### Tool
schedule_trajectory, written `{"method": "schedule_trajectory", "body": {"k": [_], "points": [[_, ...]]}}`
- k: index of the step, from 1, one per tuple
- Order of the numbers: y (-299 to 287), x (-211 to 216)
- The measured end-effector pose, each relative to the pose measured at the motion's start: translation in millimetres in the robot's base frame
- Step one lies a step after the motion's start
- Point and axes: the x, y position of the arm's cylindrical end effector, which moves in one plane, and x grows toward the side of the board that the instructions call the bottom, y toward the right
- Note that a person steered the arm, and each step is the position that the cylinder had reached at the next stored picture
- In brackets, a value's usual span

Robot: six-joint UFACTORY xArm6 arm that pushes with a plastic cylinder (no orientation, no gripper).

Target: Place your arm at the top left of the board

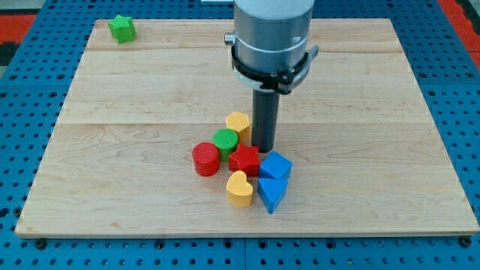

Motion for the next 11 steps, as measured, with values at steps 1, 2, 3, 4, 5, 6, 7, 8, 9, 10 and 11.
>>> {"method": "schedule_trajectory", "body": {"k": [1, 2, 3, 4, 5, 6, 7, 8, 9, 10, 11], "points": [[0, 8], [30, -30], [32, -70], [15, -147], [-36, -231], [-110, -283], [-151, -264], [-156, -180], [-240, -198], [-334, -241], [-332, -279]]}}
